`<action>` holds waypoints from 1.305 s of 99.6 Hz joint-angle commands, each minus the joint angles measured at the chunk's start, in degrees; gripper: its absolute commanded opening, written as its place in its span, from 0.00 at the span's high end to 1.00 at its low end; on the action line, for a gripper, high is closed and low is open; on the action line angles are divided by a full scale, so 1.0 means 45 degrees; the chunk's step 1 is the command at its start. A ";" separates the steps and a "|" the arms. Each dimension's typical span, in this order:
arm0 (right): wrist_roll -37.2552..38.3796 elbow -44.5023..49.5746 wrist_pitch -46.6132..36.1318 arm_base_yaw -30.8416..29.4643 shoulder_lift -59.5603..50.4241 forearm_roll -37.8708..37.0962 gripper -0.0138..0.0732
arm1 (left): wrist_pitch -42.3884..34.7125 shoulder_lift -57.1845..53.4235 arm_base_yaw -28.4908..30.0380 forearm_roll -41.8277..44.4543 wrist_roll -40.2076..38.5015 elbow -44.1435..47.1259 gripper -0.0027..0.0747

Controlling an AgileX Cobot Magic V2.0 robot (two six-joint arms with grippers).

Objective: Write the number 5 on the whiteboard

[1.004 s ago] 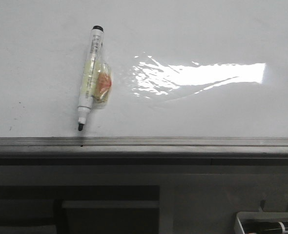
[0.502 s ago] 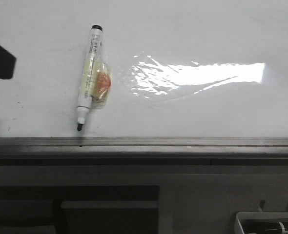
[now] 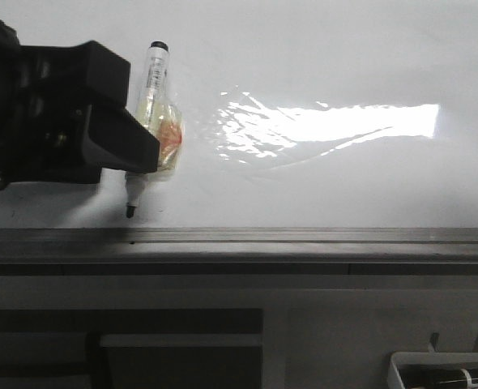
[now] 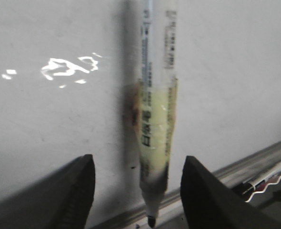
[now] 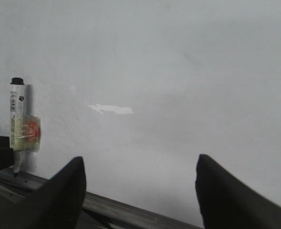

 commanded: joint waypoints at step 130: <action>-0.5180 -0.2026 -0.0740 0.8001 0.3585 0.0508 0.33 | 0.5888 -0.2102 -0.3592 0.8842 0.5528 -0.2654 0.99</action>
